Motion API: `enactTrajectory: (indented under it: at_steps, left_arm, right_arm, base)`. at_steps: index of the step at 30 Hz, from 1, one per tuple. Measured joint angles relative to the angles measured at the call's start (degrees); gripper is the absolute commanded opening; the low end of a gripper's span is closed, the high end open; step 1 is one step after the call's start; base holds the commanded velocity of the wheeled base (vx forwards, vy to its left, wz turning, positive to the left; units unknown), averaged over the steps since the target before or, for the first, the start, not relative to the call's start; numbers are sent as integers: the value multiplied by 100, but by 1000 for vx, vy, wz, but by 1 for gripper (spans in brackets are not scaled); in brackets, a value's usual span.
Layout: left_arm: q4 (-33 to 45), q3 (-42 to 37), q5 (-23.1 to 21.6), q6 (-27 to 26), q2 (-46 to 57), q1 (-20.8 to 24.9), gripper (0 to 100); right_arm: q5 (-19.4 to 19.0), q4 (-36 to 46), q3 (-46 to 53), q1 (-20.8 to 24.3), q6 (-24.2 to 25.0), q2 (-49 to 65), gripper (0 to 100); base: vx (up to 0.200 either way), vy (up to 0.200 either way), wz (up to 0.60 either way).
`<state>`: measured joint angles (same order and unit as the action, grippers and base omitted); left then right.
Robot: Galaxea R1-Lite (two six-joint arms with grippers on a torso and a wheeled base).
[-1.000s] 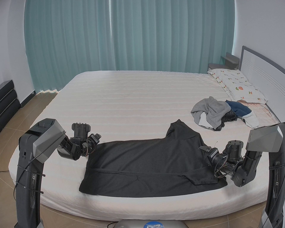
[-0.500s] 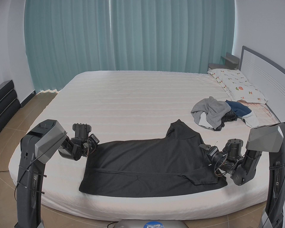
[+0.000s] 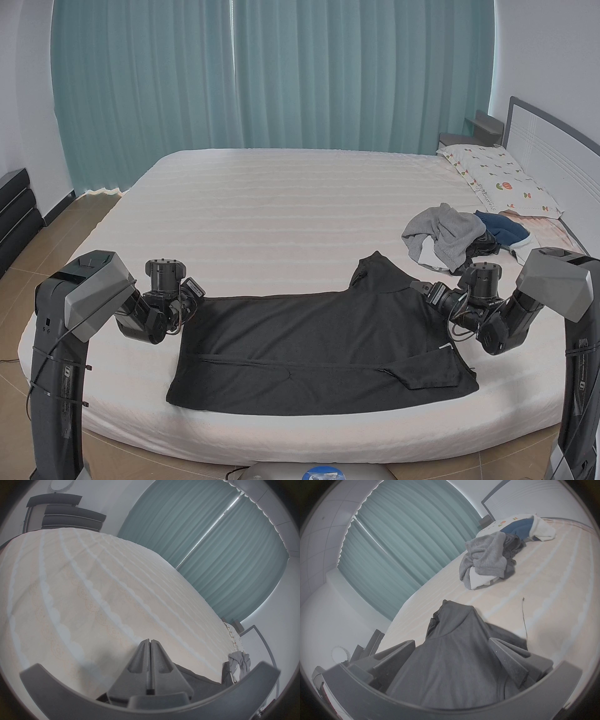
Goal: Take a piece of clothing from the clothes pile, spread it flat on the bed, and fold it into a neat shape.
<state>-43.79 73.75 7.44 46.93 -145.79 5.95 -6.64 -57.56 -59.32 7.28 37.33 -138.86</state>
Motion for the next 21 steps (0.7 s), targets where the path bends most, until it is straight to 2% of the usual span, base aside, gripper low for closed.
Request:
enactTrajectory:
  at_steps: [6,12,21]
  left_arm:
    - [-82,-90,-74,13,55,-9,0]
    - [-121,-151,-106,15,87,-33,0]
    - [-137,-197,-132,11,105,-59,0]
  right_arm:
    - [-282,1641,-1543,-108,-492,-286,100]
    - [-468,2656,-2949,-244,-917,-733,100]
    - [-446,3679,-4387,-315,-1097,-1491,100]
  base:
    - [0,0,0]
    - [0,0,0]
    - [0,0,0]
